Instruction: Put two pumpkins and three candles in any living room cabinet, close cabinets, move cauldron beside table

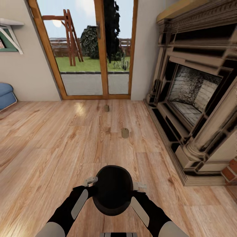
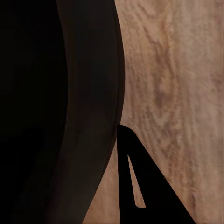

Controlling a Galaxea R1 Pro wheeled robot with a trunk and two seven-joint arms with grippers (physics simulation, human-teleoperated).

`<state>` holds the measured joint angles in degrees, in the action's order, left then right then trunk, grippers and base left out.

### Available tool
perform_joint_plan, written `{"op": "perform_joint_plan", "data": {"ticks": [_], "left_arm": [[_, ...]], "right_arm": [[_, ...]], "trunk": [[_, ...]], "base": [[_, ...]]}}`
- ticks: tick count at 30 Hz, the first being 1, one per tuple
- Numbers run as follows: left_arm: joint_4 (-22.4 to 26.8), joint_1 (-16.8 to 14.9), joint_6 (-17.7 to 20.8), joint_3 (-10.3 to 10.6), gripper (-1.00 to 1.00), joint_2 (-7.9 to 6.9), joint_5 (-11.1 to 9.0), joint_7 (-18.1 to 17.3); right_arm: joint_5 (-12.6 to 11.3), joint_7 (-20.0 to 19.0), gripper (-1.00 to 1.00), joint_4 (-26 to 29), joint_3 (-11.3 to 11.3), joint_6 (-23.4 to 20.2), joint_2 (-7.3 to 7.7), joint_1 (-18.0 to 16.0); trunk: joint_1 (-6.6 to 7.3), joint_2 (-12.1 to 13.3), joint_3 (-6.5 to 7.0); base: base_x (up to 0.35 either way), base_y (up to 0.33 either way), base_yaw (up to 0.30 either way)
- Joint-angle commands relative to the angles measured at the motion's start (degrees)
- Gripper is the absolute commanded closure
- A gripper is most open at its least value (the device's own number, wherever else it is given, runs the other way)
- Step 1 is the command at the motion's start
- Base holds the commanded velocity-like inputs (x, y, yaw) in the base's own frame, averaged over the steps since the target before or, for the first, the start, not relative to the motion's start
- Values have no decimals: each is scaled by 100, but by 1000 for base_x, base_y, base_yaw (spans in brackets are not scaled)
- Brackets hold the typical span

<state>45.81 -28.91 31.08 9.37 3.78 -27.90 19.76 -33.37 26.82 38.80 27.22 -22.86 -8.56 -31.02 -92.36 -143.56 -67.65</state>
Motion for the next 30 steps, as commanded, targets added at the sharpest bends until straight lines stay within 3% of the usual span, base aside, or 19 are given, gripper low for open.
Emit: {"op": "perform_joint_plan", "data": {"ticks": [1,26,30], "left_arm": [[7,0,30,13,100,-4,3,63],[7,0,31,9,100,-9,4,63],[7,0,30,8,100,-9,4,63]], "right_arm": [[-20,46,100,22,20,3,3,-9],[-23,-71,100,49,13,9,3,-9],[-27,-72,100,49,13,9,3,-9]], "trunk": [[4,-1,18],[69,33,572],[157,194,644]], "base": [[0,0,0],[0,0,0],[0,0,0]]}}
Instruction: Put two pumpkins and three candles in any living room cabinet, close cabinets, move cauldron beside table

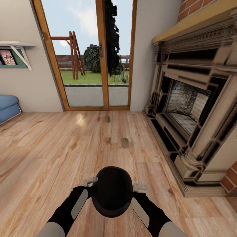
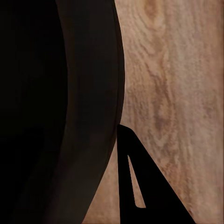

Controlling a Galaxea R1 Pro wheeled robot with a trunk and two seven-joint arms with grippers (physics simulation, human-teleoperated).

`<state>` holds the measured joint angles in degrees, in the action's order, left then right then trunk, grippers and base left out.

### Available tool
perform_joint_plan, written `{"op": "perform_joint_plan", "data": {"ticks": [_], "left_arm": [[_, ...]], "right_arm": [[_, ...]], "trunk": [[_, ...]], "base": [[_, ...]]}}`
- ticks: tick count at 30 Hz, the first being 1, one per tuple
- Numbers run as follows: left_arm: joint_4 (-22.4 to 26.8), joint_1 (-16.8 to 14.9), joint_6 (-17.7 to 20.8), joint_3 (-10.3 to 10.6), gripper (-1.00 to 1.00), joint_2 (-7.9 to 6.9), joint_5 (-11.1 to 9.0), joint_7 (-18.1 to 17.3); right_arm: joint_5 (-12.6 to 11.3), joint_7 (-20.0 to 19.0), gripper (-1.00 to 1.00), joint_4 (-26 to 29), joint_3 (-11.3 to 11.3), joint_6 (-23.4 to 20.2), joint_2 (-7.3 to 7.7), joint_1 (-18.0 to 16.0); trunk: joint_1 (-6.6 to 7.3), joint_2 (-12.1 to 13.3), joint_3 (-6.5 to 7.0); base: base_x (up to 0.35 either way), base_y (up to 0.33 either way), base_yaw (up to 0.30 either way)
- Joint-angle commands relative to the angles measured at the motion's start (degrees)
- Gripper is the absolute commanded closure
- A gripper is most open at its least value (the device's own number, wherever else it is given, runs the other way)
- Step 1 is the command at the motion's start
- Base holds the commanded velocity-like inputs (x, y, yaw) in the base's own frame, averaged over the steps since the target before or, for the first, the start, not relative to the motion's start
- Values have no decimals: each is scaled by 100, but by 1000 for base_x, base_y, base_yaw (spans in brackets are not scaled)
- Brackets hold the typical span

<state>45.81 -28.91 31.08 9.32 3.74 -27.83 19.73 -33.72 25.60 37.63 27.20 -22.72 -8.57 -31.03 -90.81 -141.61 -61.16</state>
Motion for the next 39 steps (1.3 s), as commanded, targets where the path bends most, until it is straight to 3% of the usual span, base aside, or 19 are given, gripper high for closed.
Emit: {"op": "perform_joint_plan", "data": {"ticks": [1,13,25,39], "left_arm": [[7,-1,30,14,100,-5,-3,66],[7,-1,29,16,100,-5,-3,66],[7,-1,29,10,100,-5,5,66],[7,-1,29,9,100,-5,-2,66]], "right_arm": [[8,51,100,166,15,-5,4,-8],[6,51,100,166,13,-5,4,-8],[6,51,100,166,13,-5,4,-8],[6,51,100,166,13,-5,4,-8]], "trunk": [[24,39,13],[288,520,229],[288,520,229],[288,520,229]], "base": [[0,0,0],[0,0,0],[0,0,6],[-12,0,254]]}}
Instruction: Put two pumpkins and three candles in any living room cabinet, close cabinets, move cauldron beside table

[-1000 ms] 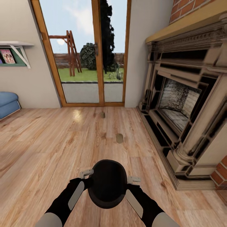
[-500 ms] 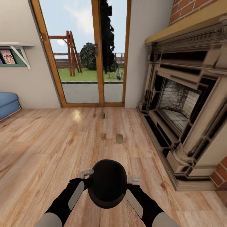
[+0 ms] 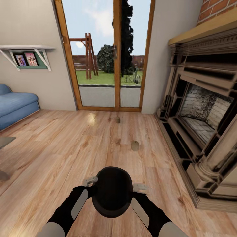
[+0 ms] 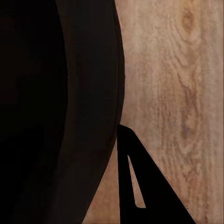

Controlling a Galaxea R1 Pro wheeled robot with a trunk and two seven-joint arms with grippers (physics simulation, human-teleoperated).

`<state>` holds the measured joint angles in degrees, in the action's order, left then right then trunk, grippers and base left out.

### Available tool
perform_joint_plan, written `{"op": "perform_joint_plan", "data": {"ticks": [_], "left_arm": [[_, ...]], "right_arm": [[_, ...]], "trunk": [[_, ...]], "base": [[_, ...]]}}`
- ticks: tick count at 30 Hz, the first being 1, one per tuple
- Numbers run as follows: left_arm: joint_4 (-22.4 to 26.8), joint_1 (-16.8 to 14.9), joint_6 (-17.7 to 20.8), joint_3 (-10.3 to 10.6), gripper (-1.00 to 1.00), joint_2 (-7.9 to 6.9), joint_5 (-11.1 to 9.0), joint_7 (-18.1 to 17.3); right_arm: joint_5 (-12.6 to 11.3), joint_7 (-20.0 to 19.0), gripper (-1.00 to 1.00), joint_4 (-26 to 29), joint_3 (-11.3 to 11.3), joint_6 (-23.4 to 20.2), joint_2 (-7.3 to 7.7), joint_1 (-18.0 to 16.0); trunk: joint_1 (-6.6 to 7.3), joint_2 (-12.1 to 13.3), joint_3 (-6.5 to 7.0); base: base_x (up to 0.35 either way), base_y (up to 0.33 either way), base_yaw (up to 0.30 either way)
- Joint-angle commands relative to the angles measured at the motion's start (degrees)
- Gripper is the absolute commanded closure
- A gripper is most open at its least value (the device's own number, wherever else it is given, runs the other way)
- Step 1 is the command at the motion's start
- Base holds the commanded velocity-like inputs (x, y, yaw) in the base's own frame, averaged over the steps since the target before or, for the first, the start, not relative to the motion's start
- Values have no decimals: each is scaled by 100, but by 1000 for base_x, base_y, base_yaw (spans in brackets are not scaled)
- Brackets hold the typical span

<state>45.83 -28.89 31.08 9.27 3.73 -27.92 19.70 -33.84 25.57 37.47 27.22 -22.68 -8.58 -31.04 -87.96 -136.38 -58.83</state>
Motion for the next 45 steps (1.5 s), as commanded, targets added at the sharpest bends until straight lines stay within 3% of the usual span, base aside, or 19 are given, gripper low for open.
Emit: {"op": "perform_joint_plan", "data": {"ticks": [1,45], "left_arm": [[5,-3,30,14,100,-4,7,69],[8,-3,30,13,100,-4,7,69]], "right_arm": [[18,53,100,182,12,-8,5,-7],[18,53,100,182,13,-8,5,-7]], "trunk": [[2,-3,-5],[2,-3,-5]], "base": [[-67,0,288],[-4,0,289]]}}
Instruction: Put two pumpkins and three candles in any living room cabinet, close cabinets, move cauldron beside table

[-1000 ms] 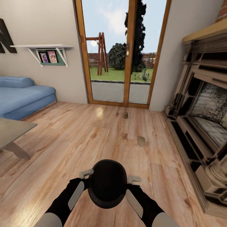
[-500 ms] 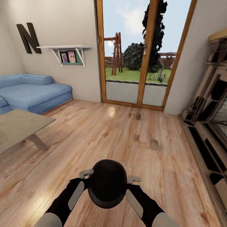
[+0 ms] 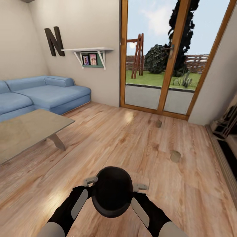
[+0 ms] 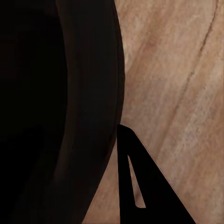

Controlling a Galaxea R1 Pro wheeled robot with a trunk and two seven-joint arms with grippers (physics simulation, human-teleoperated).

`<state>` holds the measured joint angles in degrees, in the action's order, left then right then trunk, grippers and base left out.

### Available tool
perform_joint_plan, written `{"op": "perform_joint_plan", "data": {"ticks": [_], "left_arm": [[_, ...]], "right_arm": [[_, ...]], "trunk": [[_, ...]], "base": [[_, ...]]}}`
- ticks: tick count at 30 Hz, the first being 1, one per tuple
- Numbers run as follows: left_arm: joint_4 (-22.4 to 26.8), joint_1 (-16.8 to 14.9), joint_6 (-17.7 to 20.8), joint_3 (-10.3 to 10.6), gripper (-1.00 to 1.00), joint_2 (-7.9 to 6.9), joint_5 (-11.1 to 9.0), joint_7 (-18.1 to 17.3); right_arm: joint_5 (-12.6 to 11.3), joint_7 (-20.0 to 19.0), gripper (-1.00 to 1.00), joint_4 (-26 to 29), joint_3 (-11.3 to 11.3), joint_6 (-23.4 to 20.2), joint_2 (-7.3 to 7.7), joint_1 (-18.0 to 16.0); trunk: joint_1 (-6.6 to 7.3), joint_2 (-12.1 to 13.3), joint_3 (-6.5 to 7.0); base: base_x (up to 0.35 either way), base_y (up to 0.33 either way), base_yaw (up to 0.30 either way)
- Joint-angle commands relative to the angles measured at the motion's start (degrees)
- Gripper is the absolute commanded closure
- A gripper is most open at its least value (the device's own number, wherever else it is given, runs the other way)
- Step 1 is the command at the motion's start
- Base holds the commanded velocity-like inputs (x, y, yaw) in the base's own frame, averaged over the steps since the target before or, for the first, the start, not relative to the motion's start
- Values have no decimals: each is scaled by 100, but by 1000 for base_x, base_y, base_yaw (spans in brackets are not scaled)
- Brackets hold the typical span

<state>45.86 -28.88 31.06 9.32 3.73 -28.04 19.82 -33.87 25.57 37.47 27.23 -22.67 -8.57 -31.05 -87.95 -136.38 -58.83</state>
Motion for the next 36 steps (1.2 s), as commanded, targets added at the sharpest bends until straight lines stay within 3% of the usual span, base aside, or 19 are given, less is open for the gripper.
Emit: {"op": "perform_joint_plan", "data": {"ticks": [1,27,36], "left_arm": [[4,-3,32,9,100,-4,18,57],[2,-3,37,16,100,-4,11,57],[2,-3,40,17,100,-4,9,57]], "right_arm": [[21,54,100,182,13,-9,4,-6],[21,54,100,182,13,-9,4,-6],[21,54,100,195,18,-9,4,-6]], "trunk": [[2,-3,-5],[2,-3,-5],[2,-3,-5]], "base": [[0,0,288],[1,0,289],[125,-17,285]]}}
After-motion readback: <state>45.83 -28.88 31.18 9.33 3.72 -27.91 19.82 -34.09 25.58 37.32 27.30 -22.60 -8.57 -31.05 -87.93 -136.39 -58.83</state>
